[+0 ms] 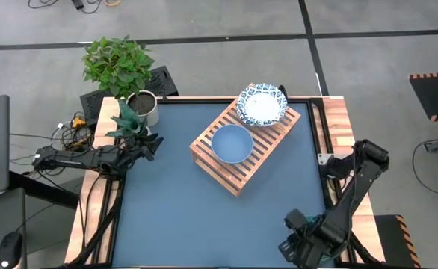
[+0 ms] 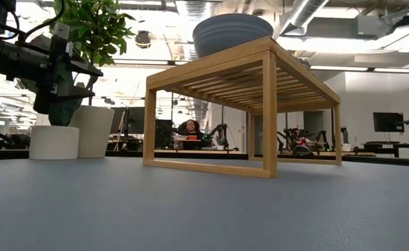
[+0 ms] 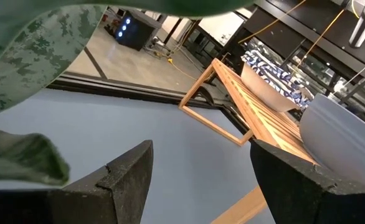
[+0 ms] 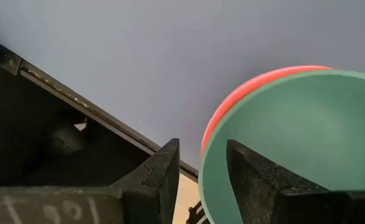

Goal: Place and stack bowls onto a shelf
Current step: Stack the green bowl on top of the blue bowl

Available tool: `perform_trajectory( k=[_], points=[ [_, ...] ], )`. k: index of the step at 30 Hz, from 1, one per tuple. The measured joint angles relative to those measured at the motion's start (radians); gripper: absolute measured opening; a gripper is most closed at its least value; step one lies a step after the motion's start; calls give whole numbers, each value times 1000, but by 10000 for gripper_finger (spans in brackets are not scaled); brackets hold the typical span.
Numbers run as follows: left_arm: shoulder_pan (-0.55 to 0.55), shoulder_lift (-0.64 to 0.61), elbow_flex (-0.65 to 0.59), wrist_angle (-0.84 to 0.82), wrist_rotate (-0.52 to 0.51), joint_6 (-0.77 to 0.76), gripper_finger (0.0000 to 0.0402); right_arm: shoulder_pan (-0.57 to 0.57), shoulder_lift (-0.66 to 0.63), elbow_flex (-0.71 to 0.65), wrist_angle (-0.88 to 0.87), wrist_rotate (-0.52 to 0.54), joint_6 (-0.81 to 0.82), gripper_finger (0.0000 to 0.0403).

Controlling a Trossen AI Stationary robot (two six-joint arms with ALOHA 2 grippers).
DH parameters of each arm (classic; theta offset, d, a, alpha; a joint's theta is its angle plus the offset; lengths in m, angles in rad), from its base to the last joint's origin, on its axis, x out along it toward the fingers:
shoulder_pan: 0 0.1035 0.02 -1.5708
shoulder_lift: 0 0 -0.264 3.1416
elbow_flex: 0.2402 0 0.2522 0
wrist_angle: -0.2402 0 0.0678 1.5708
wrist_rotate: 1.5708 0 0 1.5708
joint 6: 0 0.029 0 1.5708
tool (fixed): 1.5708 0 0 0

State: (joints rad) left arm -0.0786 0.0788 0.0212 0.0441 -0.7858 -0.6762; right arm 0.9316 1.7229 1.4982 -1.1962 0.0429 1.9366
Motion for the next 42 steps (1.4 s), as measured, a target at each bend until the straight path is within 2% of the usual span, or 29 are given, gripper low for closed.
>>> perform_trajectory(
  k=[8, 42],
  points=[
    [0, 0, 0, 0, 0, 1, 253, 32, 0, 0, -4, 1, 102, 157],
    [0, 0, 0, 0, 3, 0, 253, 31, 17, -1, -19, -6, 98, 157]
  ],
)
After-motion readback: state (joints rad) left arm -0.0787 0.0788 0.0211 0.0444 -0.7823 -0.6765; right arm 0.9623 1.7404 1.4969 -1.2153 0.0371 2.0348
